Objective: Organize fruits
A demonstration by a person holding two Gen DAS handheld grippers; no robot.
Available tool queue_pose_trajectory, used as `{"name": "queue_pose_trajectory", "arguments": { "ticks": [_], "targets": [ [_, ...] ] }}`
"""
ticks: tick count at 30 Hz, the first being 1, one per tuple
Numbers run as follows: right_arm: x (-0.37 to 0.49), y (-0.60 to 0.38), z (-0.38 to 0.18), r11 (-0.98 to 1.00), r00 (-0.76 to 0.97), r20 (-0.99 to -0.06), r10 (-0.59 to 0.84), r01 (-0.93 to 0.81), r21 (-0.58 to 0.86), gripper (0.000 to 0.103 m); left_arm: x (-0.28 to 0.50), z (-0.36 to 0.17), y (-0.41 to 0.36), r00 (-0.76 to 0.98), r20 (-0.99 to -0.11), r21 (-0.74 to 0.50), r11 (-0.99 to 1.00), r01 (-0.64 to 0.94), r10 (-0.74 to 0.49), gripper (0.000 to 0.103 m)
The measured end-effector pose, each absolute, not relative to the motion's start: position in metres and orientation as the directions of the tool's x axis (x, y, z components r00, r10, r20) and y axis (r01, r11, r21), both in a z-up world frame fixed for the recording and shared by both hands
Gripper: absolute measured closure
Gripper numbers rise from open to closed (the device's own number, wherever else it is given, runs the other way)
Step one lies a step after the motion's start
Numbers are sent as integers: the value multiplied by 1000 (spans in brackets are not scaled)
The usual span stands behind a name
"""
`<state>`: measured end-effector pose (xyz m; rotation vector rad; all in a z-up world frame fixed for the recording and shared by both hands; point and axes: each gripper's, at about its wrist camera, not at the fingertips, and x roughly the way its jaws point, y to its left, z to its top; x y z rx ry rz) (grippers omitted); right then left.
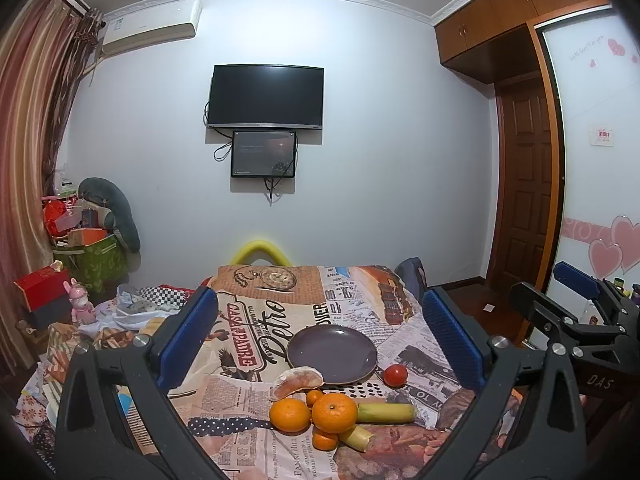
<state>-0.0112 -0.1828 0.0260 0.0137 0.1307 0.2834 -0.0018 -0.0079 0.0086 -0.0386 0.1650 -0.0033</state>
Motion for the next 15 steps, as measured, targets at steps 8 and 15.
{"name": "queue_pose_trajectory", "arguments": {
  "ticks": [8, 15],
  "targets": [
    [-12, -183, 29, 960, 951, -125, 282, -279, 37, 0, 1, 12, -5, 985, -170, -41, 999, 1, -8, 0],
    [-12, -182, 29, 959, 951, -125, 282, -280, 39, 0, 1, 5, -7, 985, -171, -36, 999, 4, -10, 0]
  ]
}}
